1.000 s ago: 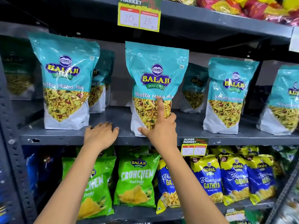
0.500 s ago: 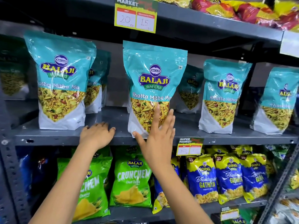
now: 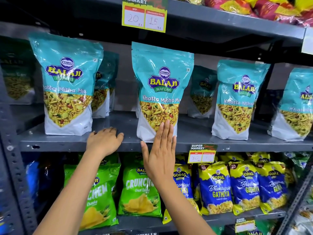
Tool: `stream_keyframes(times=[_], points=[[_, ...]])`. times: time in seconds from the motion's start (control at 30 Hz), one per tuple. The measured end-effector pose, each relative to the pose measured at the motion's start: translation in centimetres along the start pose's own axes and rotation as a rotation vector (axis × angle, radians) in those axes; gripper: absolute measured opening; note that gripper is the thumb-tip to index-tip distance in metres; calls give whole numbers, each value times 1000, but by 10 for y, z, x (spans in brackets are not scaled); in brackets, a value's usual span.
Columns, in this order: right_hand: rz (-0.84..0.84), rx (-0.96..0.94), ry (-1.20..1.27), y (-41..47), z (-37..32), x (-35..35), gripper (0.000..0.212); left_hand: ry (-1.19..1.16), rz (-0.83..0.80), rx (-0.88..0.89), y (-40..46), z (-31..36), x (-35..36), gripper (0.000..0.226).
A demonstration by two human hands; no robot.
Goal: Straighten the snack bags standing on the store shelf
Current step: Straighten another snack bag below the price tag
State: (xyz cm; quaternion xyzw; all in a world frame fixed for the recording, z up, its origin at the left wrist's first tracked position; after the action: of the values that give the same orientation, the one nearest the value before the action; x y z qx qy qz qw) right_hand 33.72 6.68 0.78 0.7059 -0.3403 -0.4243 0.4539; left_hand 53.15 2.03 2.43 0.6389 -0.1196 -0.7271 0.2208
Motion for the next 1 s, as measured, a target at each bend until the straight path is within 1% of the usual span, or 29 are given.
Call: stream_keyframes(times=[0.4,0.63,1.0], points=[[-17,6,-40,6,-5,18,80,10,4,8,0,0,1,58],[4,-5,-55,6,-5,20,80,19,-12,-1,1,-2,3,60],[-22,-16,-63,7,-4,23,80,26,-12,1,1,-2,4,61]])
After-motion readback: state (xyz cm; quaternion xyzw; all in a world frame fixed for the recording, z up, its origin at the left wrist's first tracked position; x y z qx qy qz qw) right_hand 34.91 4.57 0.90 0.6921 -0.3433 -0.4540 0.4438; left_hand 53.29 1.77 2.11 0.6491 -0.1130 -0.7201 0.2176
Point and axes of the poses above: each hand's wrist, its own y-axis towards the middle knuckle, its own x-axis out of the palm, z = x × y, the point moved 8 cm from there along y, towards the middle knuckle, and after that the axes turned 11 degrees about z, right-handed, at the moved point
